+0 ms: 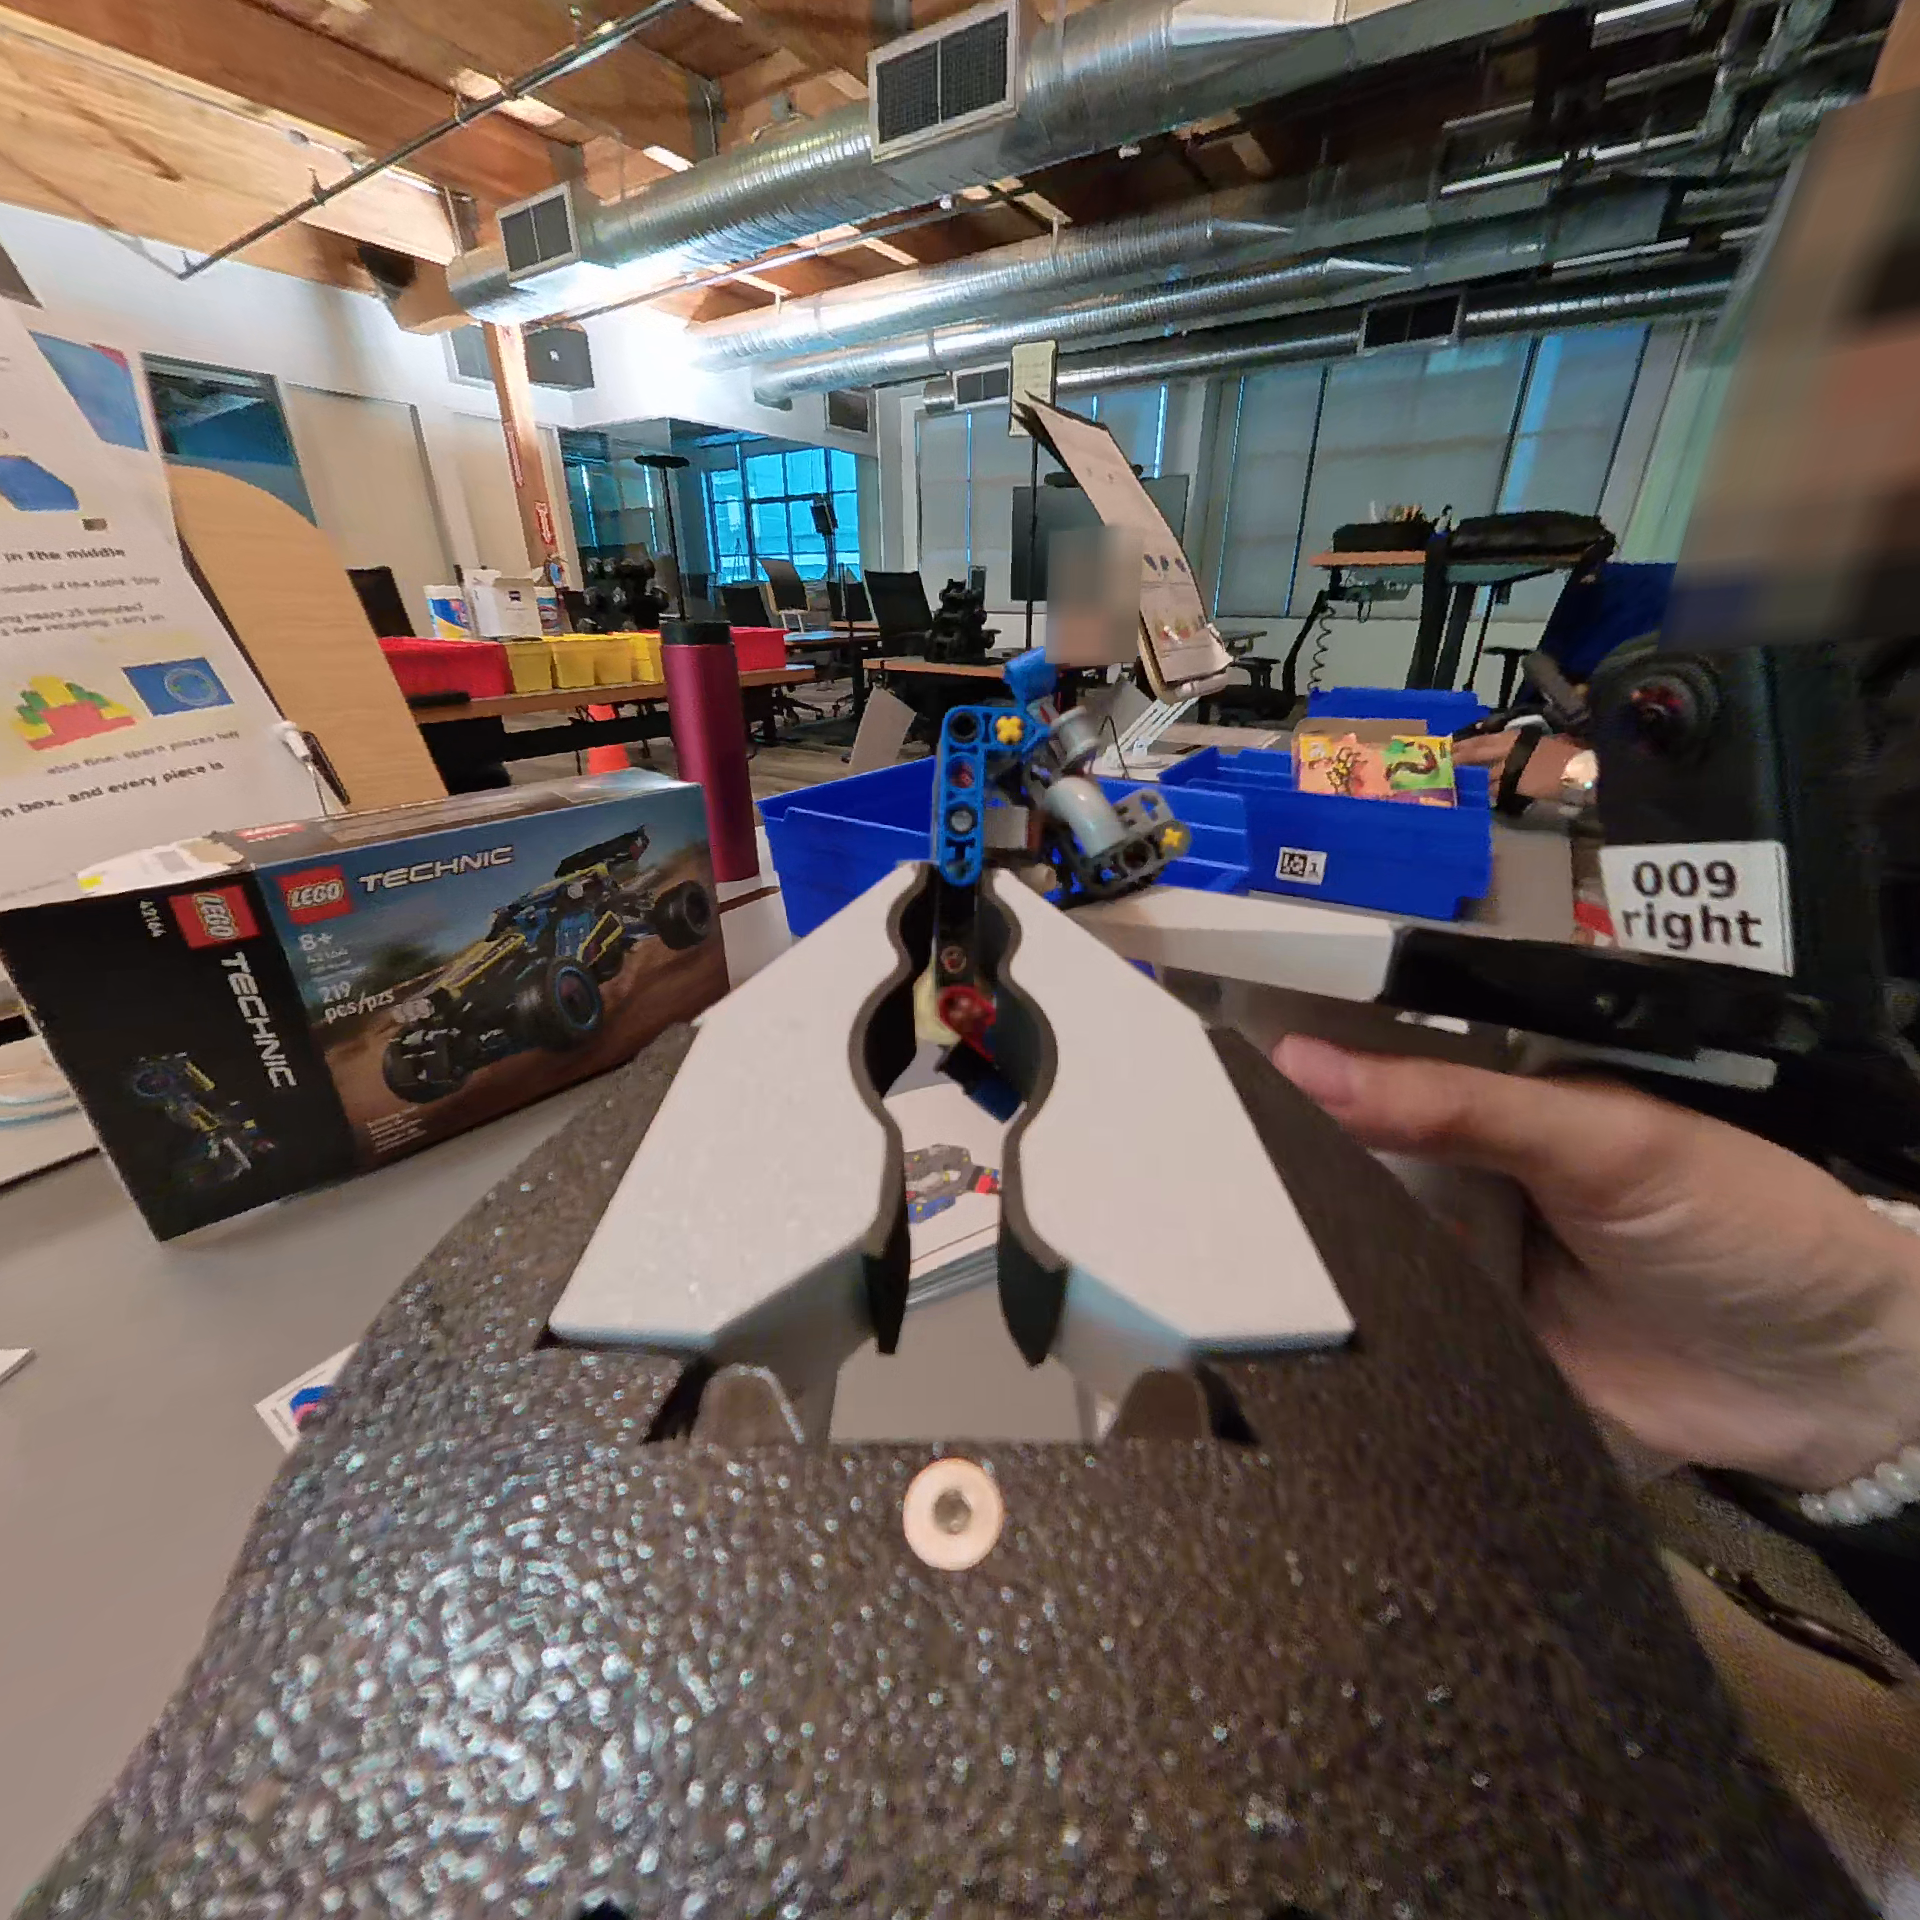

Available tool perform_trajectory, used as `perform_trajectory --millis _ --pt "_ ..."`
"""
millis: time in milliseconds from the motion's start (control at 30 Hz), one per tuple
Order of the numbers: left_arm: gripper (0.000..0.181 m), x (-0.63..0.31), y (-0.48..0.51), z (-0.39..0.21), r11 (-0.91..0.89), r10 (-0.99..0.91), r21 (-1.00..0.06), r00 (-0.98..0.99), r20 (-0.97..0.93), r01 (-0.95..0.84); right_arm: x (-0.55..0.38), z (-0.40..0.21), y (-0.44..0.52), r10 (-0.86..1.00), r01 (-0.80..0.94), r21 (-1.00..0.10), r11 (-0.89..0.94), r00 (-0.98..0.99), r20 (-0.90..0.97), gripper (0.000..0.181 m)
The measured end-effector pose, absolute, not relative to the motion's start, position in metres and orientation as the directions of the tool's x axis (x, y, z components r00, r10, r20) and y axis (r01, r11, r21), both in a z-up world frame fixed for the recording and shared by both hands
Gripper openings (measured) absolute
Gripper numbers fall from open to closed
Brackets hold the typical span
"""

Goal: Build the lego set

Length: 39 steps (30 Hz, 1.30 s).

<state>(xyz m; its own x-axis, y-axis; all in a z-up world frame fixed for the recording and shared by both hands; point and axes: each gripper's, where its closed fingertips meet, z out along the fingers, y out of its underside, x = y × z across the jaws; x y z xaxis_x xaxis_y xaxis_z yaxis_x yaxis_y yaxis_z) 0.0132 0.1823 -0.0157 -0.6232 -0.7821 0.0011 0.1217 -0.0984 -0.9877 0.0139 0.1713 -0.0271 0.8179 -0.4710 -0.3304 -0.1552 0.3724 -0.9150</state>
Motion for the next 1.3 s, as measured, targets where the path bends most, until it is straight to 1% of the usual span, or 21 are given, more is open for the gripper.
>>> perform_trajectory --millis 67,200,233,300,367,433,533,600,667,733,833,1033,1300 --pt "0.007 0.013 0.178 -0.018 -0.070 -0.767 -0.991 -0.641 -0.018 0.112 0.018 -0.030 0.167 -0.459 -0.181 -0.916 0.358 0.820 -0.341 0.013" --pt "0.024 0.013 0.174 -0.023 0.023 -0.694 -0.997 -0.717 -0.066 0.070 0.029 -0.052 0.152 -0.432 -0.313 -0.916 0.252 0.810 -0.396 0.012" --pt "0.027 0.013 0.176 -0.027 0.056 -0.665 -0.998 -0.744 -0.066 0.039 0.030 -0.061 0.149 -0.418 -0.358 -0.914 0.193 0.812 -0.407 0.012" --pt "0.027 0.010 0.177 -0.040 0.137 -0.581 -0.990 -0.812 -0.054 -0.032 0.026 -0.088 0.148 -0.387 -0.433 -0.901 -0.004 0.832 -0.398 0.012" --pt "0.025 0.007 0.179 -0.064 0.229 -0.510 -0.965 -0.860 -0.007 -0.128 0.022 -0.115 0.145 -0.375 -0.428 -0.881 -0.200 0.864 -0.335 0.012" --pt "0.024 0.008 0.183 -0.086 0.295 -0.482 -0.931 -0.875 0.048 -0.214 0.018 -0.136 0.144 -0.353 -0.387 -0.850 -0.358 0.898 -0.261 0.011" --pt "0.025 0.011 0.189 -0.112 0.324 -0.465 -0.893 -0.875 0.136 -0.312 0.007 -0.155 0.151 -0.274 -0.328 -0.798 -0.505 0.938 -0.212 0.011" --pt "0.023 0.004 0.191 -0.130 0.377 -0.410 -0.852 -0.890 0.199 -0.364 -0.003 -0.167 0.154 -0.195 -0.270 -0.755 -0.597 0.962 -0.190 0.012" --pt "0.020 -0.008 0.193 -0.148 0.457 -0.347 -0.797 -0.904 0.248 -0.394 -0.006 -0.168 0.158 -0.142 -0.210 -0.753 -0.623 0.978 -0.155 0.011" --pt "0.017 -0.011 0.197 -0.160 0.515 -0.337 -0.766 -0.913 0.232 -0.385 -0.006 -0.169 0.161 -0.116 -0.185 -0.741 -0.645 0.983 -0.144 0.011" --pt "0.008 -0.015 0.195 -0.162 0.546 -0.298 -0.764 -0.932 0.207 -0.344 -0.007 -0.169 0.164 -0.071 -0.118 -0.725 -0.679 0.993 -0.096 0.011" --pt "0.007 -0.018 0.204 -0.166 0.629 -0.269 -0.734 -0.958 0.101 -0.254 -0.008 -0.170 0.169 -0.009 -0.018 -0.686 -0.728 1.000 -0.017 0.012" --pt "0.002 -0.021 0.215 -0.161 0.691 -0.286 -0.687 -0.958 0.025 -0.224 -0.010 -0.171 0.176 0.081 0.099 -0.610 -0.786 0.995 0.057 0.012"
